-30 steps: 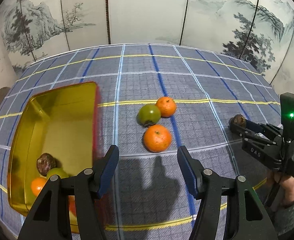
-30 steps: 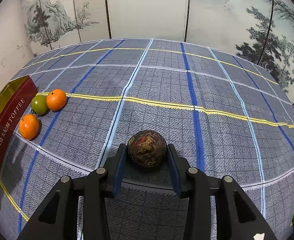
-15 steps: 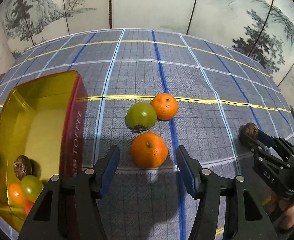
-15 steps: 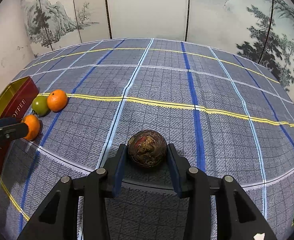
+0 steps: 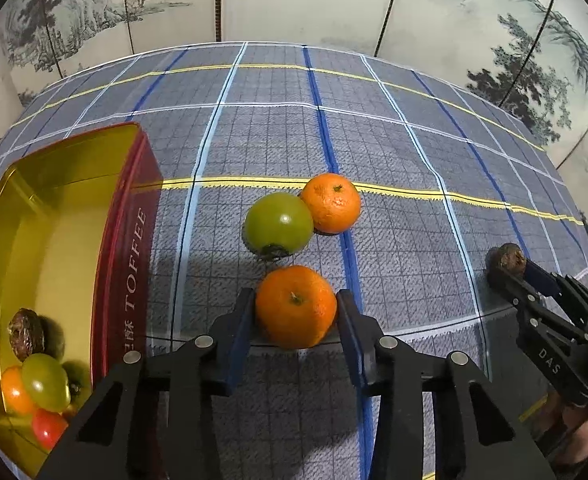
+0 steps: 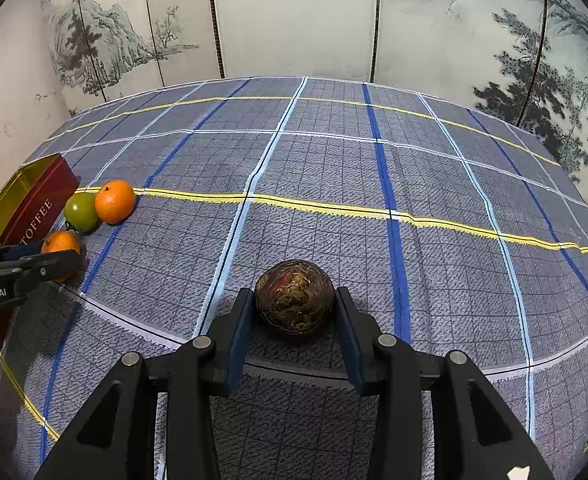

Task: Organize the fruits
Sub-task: 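Grasp the tangerine with the left gripper while the right holds the brown fruit, then carry the tangerine over the gold tin with the left gripper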

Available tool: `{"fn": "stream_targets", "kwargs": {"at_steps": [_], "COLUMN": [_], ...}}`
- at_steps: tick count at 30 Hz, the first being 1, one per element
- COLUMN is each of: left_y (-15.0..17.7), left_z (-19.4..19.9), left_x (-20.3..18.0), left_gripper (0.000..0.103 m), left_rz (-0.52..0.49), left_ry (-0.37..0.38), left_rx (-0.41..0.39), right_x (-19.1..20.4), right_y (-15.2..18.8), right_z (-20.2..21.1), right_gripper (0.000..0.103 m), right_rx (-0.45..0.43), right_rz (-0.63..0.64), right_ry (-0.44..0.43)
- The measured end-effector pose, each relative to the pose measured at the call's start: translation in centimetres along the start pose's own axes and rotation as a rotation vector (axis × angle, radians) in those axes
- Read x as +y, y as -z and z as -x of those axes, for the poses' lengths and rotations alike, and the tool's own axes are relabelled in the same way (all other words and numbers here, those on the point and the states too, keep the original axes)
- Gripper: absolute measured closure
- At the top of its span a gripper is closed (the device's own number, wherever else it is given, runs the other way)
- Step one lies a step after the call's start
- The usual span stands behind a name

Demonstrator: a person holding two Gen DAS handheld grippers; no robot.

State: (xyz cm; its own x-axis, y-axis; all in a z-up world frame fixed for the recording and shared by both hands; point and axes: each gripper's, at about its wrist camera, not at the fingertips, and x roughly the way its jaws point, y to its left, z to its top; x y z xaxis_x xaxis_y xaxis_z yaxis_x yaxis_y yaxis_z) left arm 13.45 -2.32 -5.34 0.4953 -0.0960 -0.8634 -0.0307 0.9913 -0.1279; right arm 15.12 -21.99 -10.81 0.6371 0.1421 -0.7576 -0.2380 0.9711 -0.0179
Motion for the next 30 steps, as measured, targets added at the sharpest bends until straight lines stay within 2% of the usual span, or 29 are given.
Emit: {"fn": "stream_targets", "kwargs": {"at_steps": [20, 25, 30], "left_y": [1.2, 1.3, 1.3], "left_z": [3.9, 5.6, 6.5], "left_x": [0.4, 0.5, 1.2], "left_gripper": [0.062, 0.062, 0.062], "left_rz": [-0.041, -0.067, -0.056], "left_ry": [0.002, -0.028, -0.031], "left_rx": [-0.049, -0.097, -0.105], "right_x": [0.1, 0.1, 0.1], "right_y": [0.0, 0.0, 0.0], "right_z": [-0.1, -0.1, -0.1], "right_gripper": [0.065, 0.065, 0.065], "right_rx": [0.001, 0.002, 0.002], "right_rz": [0.006, 0.007, 0.008], "right_ry": [0.008, 0.009, 0.01]}}
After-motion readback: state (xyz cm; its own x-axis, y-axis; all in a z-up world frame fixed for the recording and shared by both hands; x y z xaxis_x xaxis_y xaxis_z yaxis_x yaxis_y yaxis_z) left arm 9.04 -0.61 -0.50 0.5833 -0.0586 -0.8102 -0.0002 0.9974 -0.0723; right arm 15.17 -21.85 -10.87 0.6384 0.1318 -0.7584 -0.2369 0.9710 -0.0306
